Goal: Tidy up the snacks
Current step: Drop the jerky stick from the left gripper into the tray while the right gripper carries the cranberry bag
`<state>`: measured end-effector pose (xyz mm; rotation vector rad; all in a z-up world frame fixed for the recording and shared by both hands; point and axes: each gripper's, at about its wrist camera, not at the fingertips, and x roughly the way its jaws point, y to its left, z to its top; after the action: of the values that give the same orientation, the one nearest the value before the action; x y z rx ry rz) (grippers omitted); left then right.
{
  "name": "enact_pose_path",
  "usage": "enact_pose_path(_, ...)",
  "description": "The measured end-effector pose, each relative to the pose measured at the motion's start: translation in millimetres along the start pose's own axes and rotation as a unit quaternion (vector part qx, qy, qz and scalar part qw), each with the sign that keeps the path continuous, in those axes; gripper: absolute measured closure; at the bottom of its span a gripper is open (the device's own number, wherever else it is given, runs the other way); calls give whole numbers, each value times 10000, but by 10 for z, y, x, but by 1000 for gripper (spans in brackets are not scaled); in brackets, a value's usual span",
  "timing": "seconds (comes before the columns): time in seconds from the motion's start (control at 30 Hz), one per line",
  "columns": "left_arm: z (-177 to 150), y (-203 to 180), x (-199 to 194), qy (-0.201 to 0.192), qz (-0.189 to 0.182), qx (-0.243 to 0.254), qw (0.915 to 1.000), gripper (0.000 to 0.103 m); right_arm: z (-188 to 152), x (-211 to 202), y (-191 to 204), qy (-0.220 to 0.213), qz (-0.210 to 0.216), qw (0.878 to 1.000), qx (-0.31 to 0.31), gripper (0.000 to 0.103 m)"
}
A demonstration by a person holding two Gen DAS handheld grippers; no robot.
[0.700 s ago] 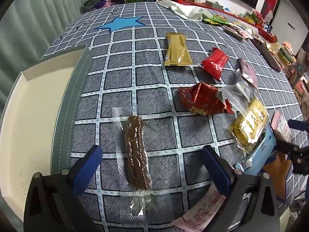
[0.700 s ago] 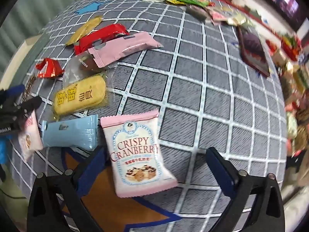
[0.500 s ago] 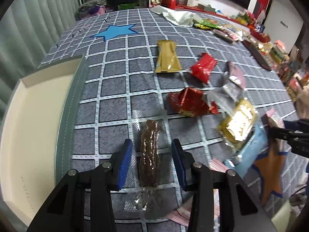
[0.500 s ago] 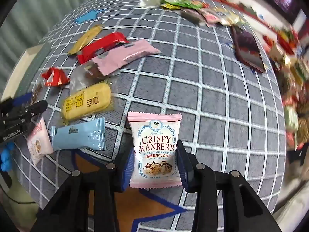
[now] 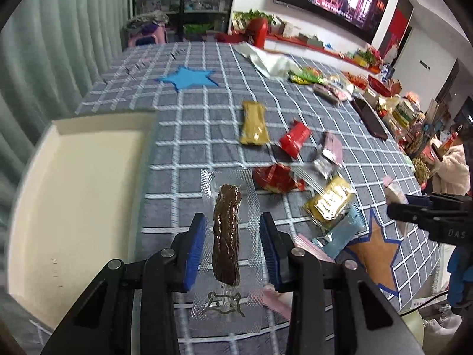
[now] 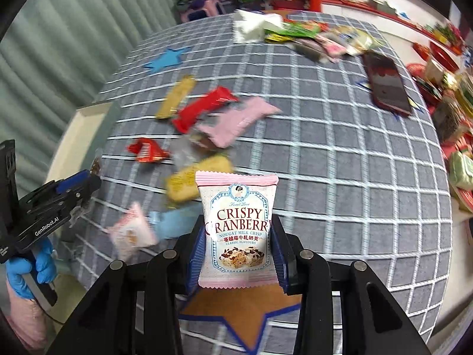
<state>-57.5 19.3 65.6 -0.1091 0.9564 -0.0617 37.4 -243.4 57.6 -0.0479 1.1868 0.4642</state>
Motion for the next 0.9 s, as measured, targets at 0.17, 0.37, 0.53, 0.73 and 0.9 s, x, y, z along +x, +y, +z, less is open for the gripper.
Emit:
enact_pose_path(0.17,16,336,-270,-252,226,-175,9993,62,185,81,517,15,331,9988,-348,61)
enact_pose_path(0.37,-29,868,-373,-146,570,-643,9962,62,416,242,1261,91,791,9938,-772,61)
enact_pose_path(0.53,-141,1271,-368,-31,927,-919,9914,62,563,449,1924,196,1105,9872,-1133,61)
enact_pose_path(0.73,-277,1613,-335,32,1083,-1133,9876,62,680,756,2510,368,1309,9817,-1330,61)
enact_pose_path(0.9,-360,1624,-245,-23,1244,-855,9885,42,766,1015,2695,557,1312,9814,-1284,60)
